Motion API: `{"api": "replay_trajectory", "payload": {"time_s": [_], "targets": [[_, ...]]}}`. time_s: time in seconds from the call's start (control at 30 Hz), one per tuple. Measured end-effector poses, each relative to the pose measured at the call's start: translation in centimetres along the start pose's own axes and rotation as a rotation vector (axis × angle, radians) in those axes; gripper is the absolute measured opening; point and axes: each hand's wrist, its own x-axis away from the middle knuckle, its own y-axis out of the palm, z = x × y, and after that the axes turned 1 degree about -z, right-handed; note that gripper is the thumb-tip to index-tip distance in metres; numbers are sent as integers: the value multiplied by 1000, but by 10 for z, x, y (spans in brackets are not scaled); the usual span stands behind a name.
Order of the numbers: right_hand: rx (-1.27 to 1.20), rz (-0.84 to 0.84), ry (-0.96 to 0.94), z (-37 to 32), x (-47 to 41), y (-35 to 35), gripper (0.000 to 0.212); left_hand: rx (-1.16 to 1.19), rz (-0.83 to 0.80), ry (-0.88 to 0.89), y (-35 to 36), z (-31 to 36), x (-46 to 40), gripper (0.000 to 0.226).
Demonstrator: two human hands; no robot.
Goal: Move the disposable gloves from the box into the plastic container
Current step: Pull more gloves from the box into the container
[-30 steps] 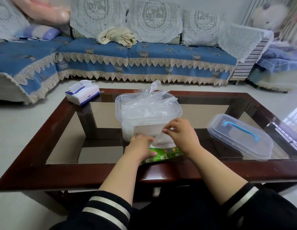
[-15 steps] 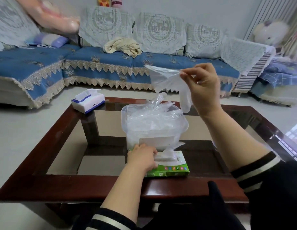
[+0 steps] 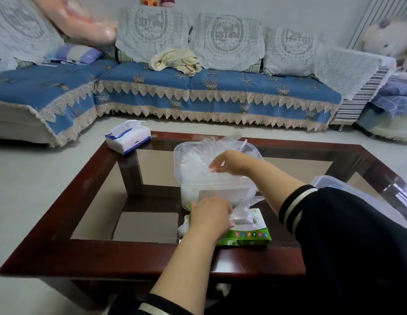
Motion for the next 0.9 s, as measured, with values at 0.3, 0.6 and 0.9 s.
{"api": "replay_trajectory", "payload": {"time_s": [0.3, 0.6, 0.9], "targets": [[-328, 562, -102, 17, 30, -23, 23, 105, 55, 25, 1, 0, -4, 14], [-240, 767, -346, 6, 116, 20, 34, 145, 68, 14, -3, -3, -5, 15], [41, 164, 39, 16, 107, 86, 29, -18, -65, -12, 14, -14, -4, 56]]}}
